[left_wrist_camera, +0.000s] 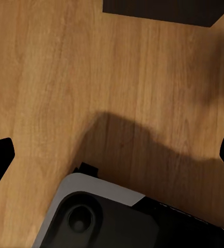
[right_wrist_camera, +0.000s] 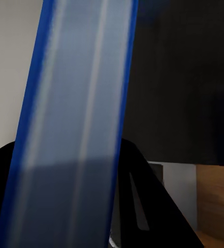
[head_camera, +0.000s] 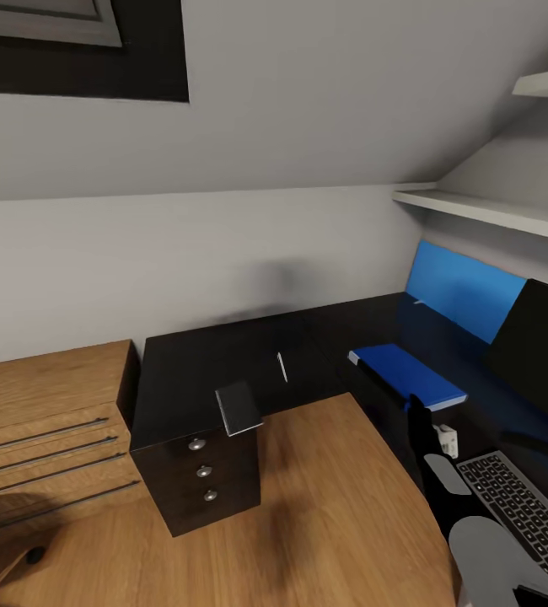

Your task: In the bedroom, organize the workspace by keeping the computer under the desk, ensuring the monitor is on the desk, placing the keyboard on the desk next to the monitor, placing the mouse on the desk next to the keyboard, moving the folder from the swivel chair onto the desk next to the mouse, stacking the notebook on top of the folder with the pen on top of the notebook, and positioning the swivel chair next to the desk.

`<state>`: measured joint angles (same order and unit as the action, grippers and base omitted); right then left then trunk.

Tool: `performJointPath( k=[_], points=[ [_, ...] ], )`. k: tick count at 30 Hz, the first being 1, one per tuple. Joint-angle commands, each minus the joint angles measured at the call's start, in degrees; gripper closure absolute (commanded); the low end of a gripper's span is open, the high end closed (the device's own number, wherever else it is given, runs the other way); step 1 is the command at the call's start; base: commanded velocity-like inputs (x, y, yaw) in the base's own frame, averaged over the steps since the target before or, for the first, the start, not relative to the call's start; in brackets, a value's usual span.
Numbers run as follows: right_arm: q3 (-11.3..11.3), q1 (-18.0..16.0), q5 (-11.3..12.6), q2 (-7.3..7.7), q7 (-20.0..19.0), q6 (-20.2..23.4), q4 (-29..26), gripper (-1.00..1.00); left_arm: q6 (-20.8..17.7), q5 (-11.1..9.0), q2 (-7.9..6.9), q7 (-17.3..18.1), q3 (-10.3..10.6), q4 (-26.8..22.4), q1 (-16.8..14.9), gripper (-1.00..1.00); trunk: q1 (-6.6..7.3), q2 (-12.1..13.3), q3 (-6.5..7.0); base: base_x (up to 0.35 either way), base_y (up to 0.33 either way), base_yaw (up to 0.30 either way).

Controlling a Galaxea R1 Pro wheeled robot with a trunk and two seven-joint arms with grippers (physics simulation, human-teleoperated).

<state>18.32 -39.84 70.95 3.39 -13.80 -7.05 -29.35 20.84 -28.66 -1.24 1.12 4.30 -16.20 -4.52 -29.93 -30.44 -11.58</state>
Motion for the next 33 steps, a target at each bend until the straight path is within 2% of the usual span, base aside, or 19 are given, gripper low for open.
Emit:
performJointPath(
  k=[1,4,13,18,25,33],
  points=[
    [-0.03,-0.06,0.59,-0.01,-0.39,-0.41,0.08,1.00,0.25,-0.60,-0.03,0.12,0.44,0.05,-0.03,-1.00,-0.24,-0.50,-0.28,0.000,0.000,0.000],
    [-0.15,-0.06,0.59,-0.04,-0.43,-1.83,0.08,1.00,0.25,-0.60,-0.03,0.11,0.39,0.03,-0.03,-1.00,-0.90,-1.71,-0.82,0.000,0.000,0.000],
    [-0.41,-0.06,0.51,-0.18,-0.44,-2.42,0.08,1.00,0.25,-0.60,0.01,0.14,0.36,0.02,-0.05,-1.00,-2.88,-5.32,-2.43,0.000,0.000,0.000],
    [-0.76,-0.06,0.25,-0.22,-0.44,-2.44,0.08,1.00,0.25,-0.60,0.01,0.14,0.35,0.02,-0.04,-1.00,-2.88,-5.32,-2.43,0.000,0.000,0.000],
    [-0.99,-0.06,0.16,-0.30,-0.44,-2.45,0.12,1.00,0.25,-0.60,0.03,0.11,0.36,0.02,-0.02,-1.00,-4.42,-8.12,-3.69,0.000,0.000,0.000],
    [-1.00,-0.06,0.16,-0.46,-0.44,-2.45,1.06,1.00,0.25,-0.60,0.85,0.11,0.43,0.02,-0.03,-1.00,-6.17,-11.33,-5.13,0.000,0.000,0.000]
  ],
)
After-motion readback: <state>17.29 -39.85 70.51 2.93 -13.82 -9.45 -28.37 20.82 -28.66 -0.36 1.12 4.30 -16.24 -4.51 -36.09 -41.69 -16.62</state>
